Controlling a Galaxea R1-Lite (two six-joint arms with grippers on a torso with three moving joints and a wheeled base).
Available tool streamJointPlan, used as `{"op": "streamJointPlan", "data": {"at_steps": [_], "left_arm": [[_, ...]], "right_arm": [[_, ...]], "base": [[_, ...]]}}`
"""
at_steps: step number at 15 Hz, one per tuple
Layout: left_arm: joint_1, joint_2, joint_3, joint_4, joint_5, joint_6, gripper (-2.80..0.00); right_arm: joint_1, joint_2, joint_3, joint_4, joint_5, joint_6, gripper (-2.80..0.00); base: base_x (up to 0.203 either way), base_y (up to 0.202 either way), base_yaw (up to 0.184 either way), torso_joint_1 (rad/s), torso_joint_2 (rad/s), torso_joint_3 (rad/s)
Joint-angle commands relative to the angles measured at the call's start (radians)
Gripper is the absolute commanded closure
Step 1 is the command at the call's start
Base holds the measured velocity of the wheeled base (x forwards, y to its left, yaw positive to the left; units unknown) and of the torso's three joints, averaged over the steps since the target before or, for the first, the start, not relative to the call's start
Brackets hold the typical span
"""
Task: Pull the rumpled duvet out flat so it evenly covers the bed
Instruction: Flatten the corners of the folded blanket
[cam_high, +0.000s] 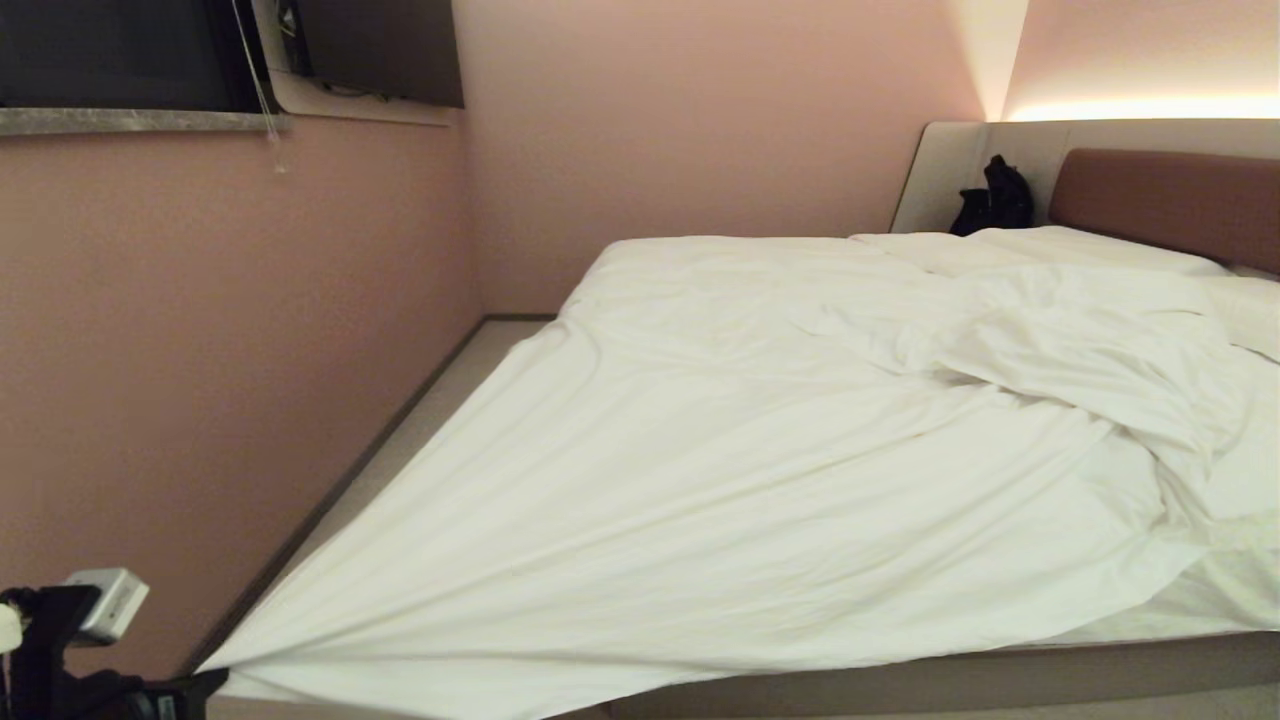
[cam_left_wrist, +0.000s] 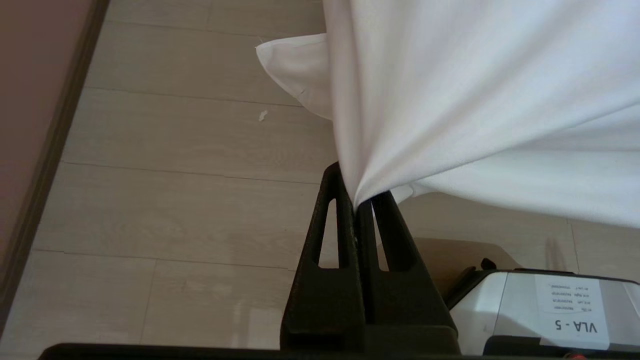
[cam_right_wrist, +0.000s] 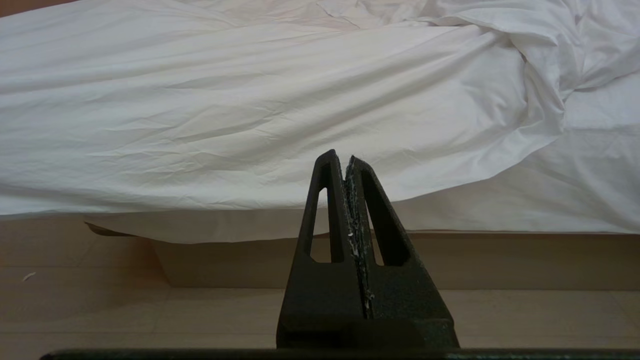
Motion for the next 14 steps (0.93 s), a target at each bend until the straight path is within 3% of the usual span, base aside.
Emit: {"op": "streamJointPlan", "data": {"at_steps": [1,5,11,14], "left_arm": [[0.008,-0.135,0.0,0.068,0.013,0.001,0.0],[0.011,-0.32,-0.025,0.286,0.049,0.0,0.0],[0.011,-0.555,-0.23,0.838,0.064,-0.024,0.0],[0.011,-0.567,-0.254,0.878,0.061,-0.026,0.0]], "right_arm": [[0.0,0.001,0.001,0.001,0.001,0.0,0.0],[0.0,0.001,0.001,0.0,0.001,0.0,0.0],[0.0,0.001,0.001,0.0,0.001,-0.001,0.0],[0.0,0.001,-0.001,0.002,0.001,0.0,0.0]], "base": [[0.0,0.0,0.0,0.0,0.0,0.0],[0.0,0.0,0.0,0.0,0.0,0.0],[0.0,0.0,0.0,0.0,0.0,0.0],[0.0,0.0,0.0,0.0,0.0,0.0]]}}
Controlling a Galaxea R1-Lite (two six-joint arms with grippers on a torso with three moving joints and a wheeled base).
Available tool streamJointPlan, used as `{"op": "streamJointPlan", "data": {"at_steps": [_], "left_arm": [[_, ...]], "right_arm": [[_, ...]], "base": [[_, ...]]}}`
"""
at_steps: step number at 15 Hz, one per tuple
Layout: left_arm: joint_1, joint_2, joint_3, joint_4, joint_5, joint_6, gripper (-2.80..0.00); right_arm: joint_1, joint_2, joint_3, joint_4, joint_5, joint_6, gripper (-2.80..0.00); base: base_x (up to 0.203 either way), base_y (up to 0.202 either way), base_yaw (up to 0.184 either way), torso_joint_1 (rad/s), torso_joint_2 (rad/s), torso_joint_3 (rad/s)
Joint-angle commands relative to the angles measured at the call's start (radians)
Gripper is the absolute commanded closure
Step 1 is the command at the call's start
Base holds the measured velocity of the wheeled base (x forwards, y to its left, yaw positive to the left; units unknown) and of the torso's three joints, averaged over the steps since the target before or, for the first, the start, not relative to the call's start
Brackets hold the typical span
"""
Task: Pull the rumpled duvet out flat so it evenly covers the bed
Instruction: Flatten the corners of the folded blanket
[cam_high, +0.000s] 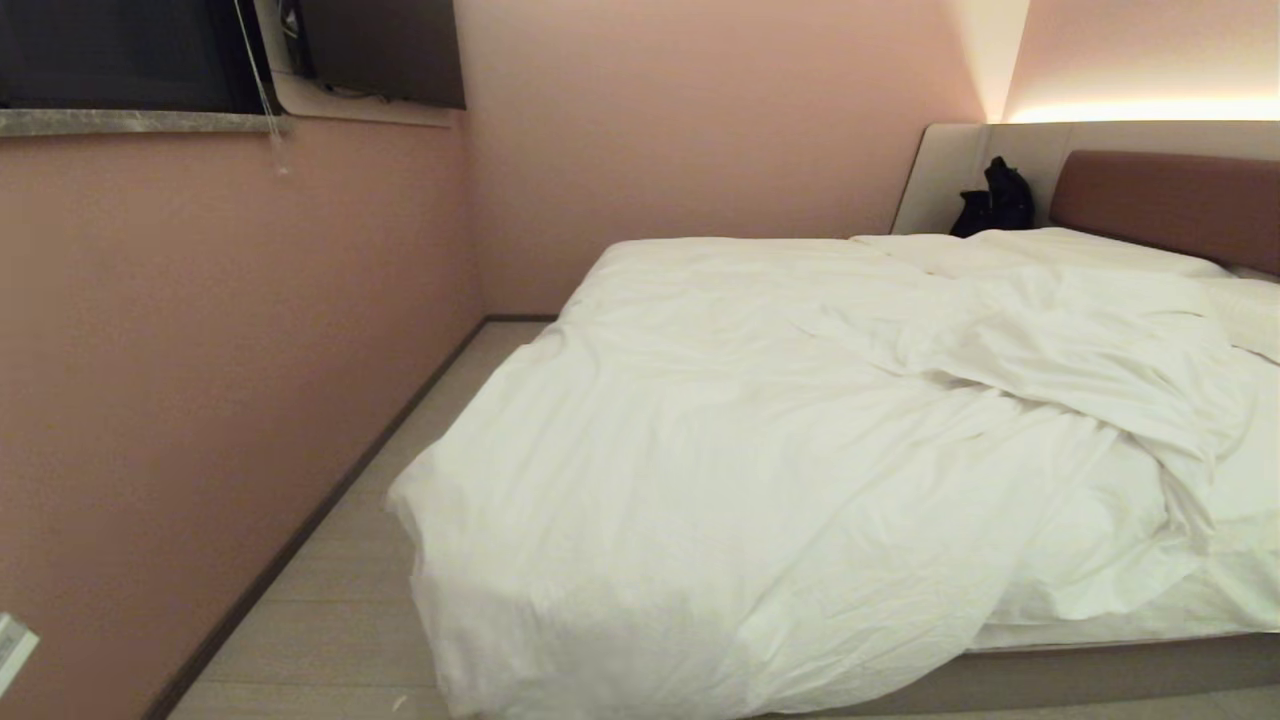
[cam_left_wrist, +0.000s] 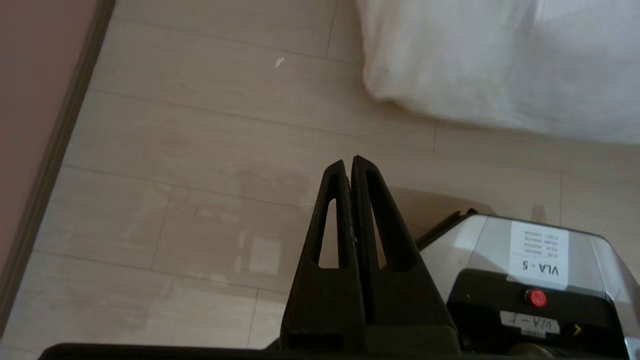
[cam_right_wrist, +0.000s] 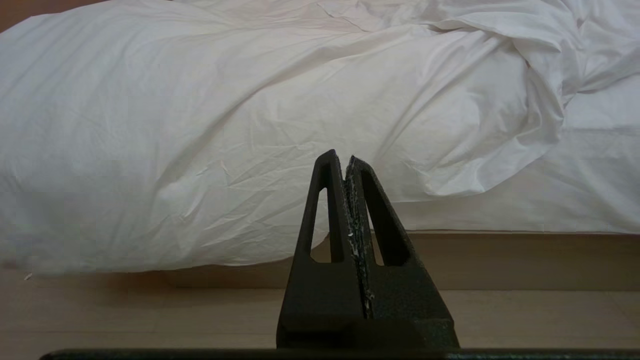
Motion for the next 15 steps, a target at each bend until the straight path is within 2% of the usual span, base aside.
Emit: {"op": "streamJointPlan", "data": {"at_steps": [1,3,5,6,8,10,12,15], "left_arm": [[0.0,-0.016,-0.023,0.005,-0.007,0.001,0.0],[0.0,0.016,-0.057,0.004,-0.013,-0.003,0.0],[-0.004,0.066,-0.115,-0.003,-0.027,-0.032,0.0],[-0.007,0.087,-0.149,-0.004,-0.055,-0.058,0.0],[-0.01,0.126,-0.264,-0.002,-0.158,-0.122,0.0],[-0.017,0.119,-0.37,-0.001,-0.214,-0.202,0.0],[-0.021,0.064,-0.445,-0.003,-0.224,-0.258,0.0],[-0.021,-0.032,-0.5,0.007,-0.199,-0.269,0.0]], "right_arm": [[0.0,0.001,-0.001,-0.001,0.001,0.0,0.0],[0.0,0.001,0.0,-0.001,0.0,0.0,0.0],[0.0,0.001,0.0,-0.001,0.001,0.0,0.0],[0.0,0.001,-0.001,-0.001,0.001,0.0,0.0],[0.0,0.001,0.0,-0.001,0.001,0.0,0.0],[0.0,0.001,0.0,-0.001,0.0,0.0,0.0],[0.0,0.001,0.0,-0.001,0.001,0.0,0.0],[0.0,0.001,0.0,-0.001,0.001,0.0,0.0]], "base": [[0.0,0.0,0.0,0.0,0.0,0.0],[0.0,0.0,0.0,0.0,0.0,0.0],[0.0,0.0,0.0,0.0,0.0,0.0],[0.0,0.0,0.0,0.0,0.0,0.0],[0.0,0.0,0.0,0.0,0.0,0.0],[0.0,0.0,0.0,0.0,0.0,0.0],[0.0,0.0,0.0,0.0,0.0,0.0],[0.0,0.0,0.0,0.0,0.0,0.0]]}}
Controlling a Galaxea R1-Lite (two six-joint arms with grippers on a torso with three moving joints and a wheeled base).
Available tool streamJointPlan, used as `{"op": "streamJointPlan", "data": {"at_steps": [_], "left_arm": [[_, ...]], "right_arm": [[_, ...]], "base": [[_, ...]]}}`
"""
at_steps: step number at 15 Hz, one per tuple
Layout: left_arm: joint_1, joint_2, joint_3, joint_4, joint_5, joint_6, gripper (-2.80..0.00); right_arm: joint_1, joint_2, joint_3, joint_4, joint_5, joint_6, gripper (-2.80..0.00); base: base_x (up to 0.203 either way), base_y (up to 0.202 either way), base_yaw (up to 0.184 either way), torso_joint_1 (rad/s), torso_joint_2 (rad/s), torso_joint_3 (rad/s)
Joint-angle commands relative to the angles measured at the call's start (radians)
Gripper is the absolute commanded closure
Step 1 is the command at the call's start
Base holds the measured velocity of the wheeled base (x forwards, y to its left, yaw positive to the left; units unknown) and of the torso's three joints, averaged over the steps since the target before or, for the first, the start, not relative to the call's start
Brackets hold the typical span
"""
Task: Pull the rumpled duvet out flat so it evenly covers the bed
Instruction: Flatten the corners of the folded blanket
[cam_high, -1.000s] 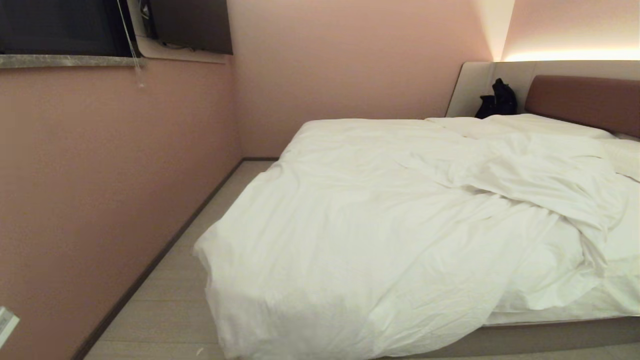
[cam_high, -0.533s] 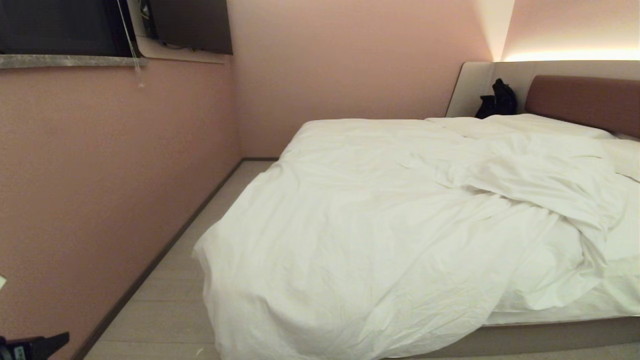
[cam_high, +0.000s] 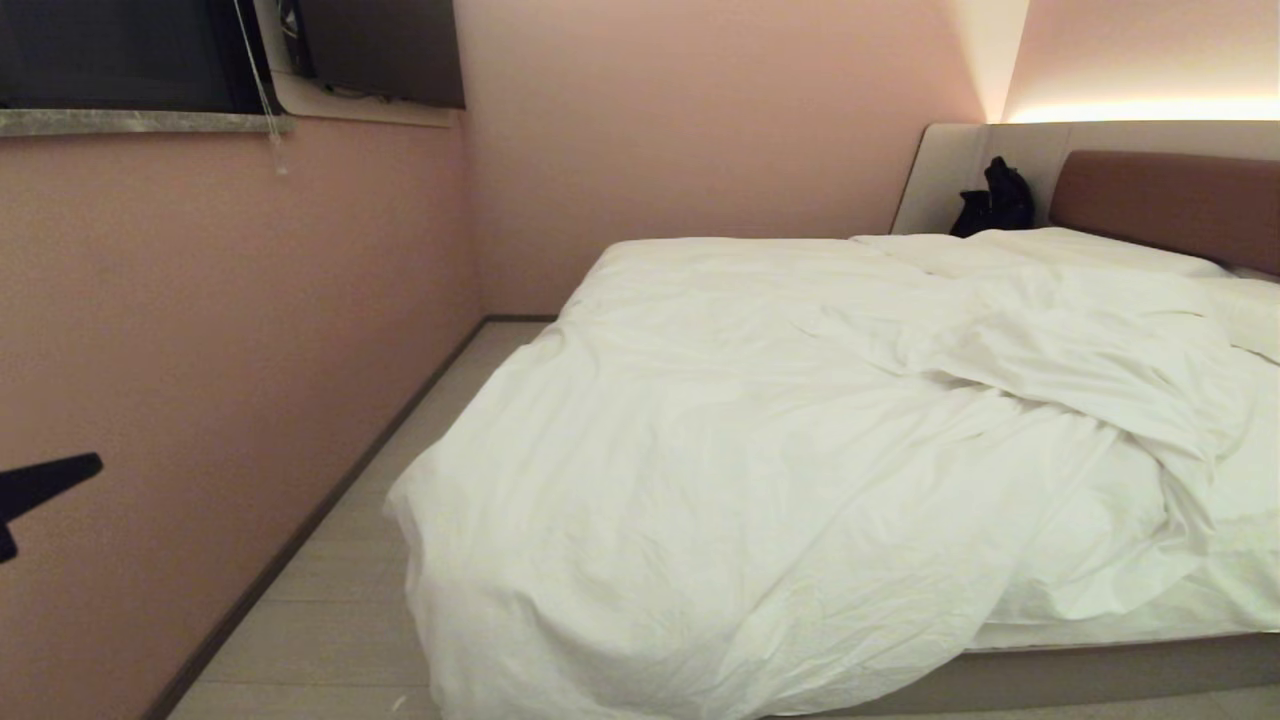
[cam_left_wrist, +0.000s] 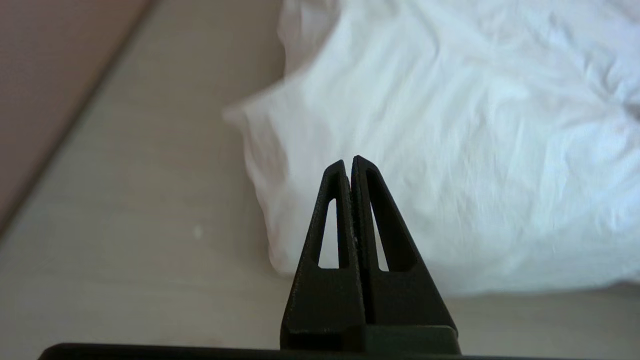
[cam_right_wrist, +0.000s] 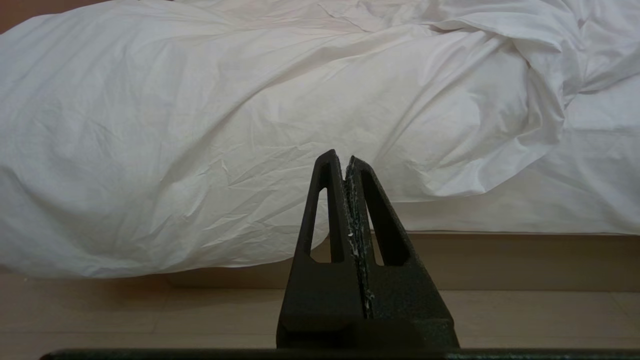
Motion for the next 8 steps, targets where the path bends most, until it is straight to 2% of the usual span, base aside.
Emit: {"op": "streamJointPlan", "data": {"at_steps": [1,3,4,8], "left_arm": [[0.0,-0.097,-0.035,0.002,0.037,-0.002,0.0],[0.0,-0.146,-0.04,0.0,0.121,0.002,0.0],[0.0,-0.151,-0.035,0.007,0.137,0.005,0.0],[-0.018,-0.023,-0.043,-0.004,0.131,0.024,0.0]], "right_arm": [[0.0,0.001,-0.001,0.0,0.0,0.0,0.0],[0.0,0.001,-0.001,0.0,0.001,0.0,0.0],[0.0,0.001,0.0,-0.001,0.0,0.0,0.0],[0.0,0.001,0.0,0.0,0.0,0.0,0.0]], "base": [[0.0,0.0,0.0,0.0,0.0,0.0],[0.0,0.0,0.0,0.0,0.0,0.0],[0.0,0.0,0.0,0.0,0.0,0.0],[0.0,0.0,0.0,0.0,0.0,0.0]]}}
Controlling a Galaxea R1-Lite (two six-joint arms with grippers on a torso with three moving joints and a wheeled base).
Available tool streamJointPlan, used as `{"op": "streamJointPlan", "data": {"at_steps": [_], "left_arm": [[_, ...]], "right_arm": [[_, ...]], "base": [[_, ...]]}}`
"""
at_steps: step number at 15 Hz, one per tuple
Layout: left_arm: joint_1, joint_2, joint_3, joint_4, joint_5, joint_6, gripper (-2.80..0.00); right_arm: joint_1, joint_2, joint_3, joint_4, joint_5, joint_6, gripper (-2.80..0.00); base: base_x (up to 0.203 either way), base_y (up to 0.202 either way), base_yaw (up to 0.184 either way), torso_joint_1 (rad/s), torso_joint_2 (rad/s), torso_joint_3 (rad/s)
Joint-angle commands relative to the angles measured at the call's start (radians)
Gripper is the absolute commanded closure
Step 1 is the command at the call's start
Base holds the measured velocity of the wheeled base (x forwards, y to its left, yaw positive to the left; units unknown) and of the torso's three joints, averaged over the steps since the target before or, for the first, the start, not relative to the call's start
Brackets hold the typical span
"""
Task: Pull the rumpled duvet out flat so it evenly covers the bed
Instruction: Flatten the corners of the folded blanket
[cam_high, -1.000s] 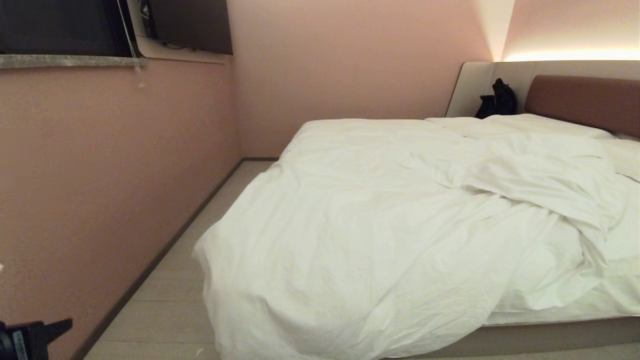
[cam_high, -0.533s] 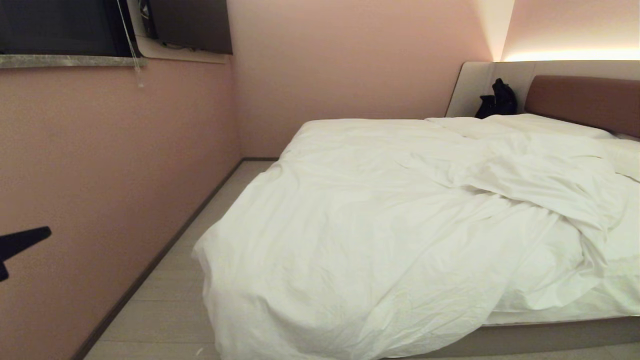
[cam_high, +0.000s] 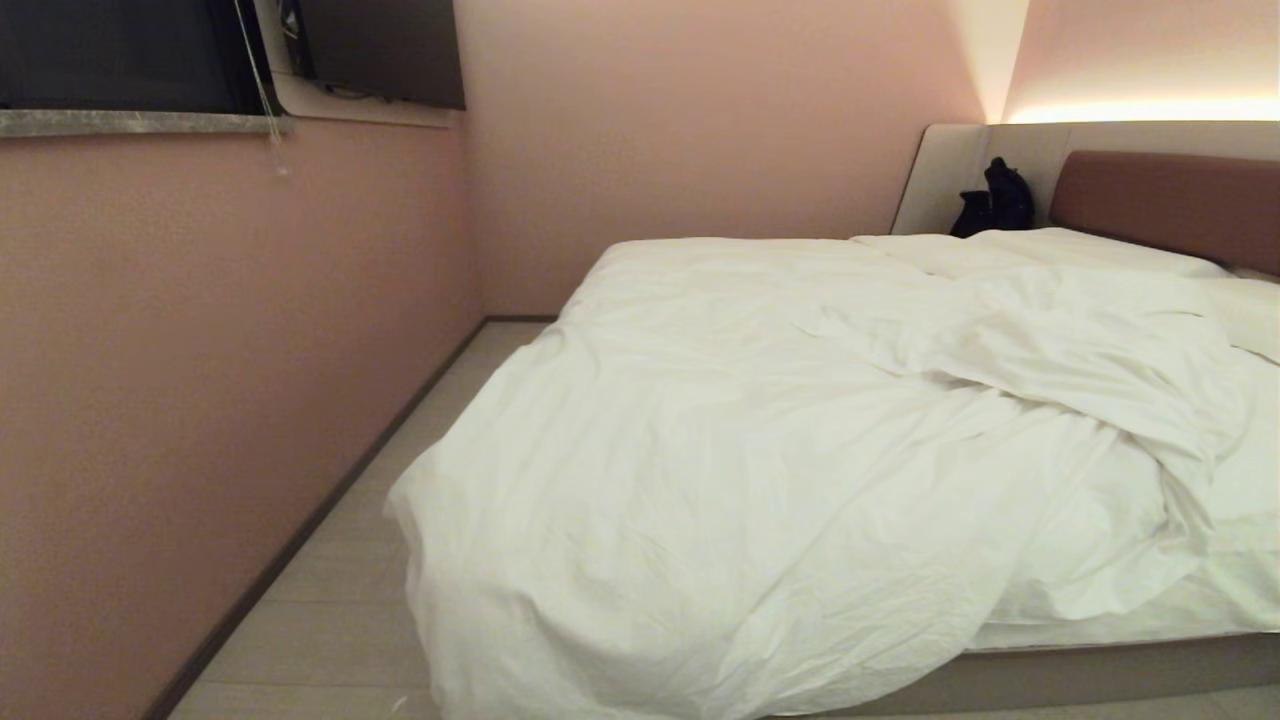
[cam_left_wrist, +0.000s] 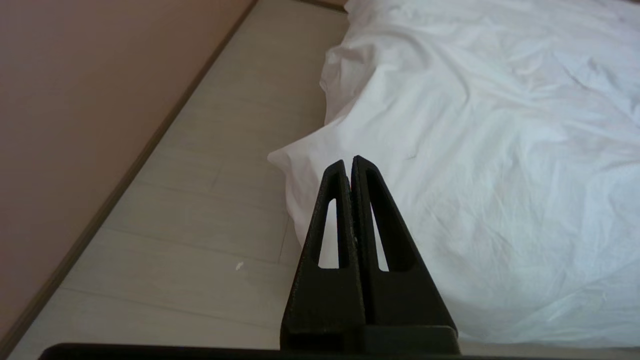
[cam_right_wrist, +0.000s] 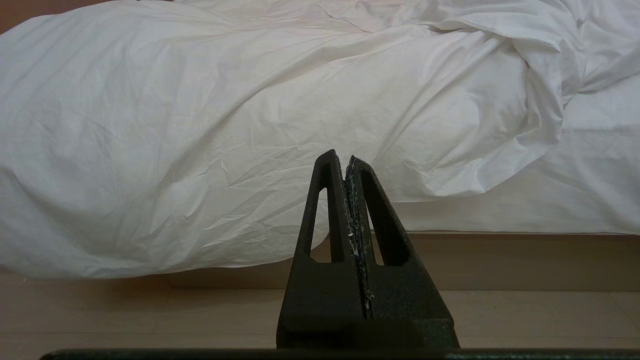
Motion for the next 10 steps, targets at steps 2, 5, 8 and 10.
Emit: {"op": "streamJointPlan", "data": {"at_steps": [2,5,8,10], "left_arm": [[-0.035,0.156,-0.017,-0.007,0.003,0.012,0.0],[-0.048,0.267,-0.021,-0.007,0.007,0.014,0.0],[-0.061,0.444,-0.046,-0.005,0.055,0.013,0.0],[-0.068,0.59,-0.073,-0.01,0.108,0.0,0.0]], "right_arm": [[0.0,0.001,0.0,0.001,0.001,0.0,0.0],[0.0,0.001,-0.001,0.0,0.0,0.0,0.0],[0.0,0.001,0.0,0.0,0.001,0.0,0.0],[0.0,0.001,0.0,0.0,-0.001,0.0,0.0]], "base": [[0.0,0.0,0.0,0.0,0.0,0.0],[0.0,0.0,0.0,0.0,0.0,0.0],[0.0,0.0,0.0,0.0,0.0,0.0],[0.0,0.0,0.0,0.0,0.0,0.0]]}}
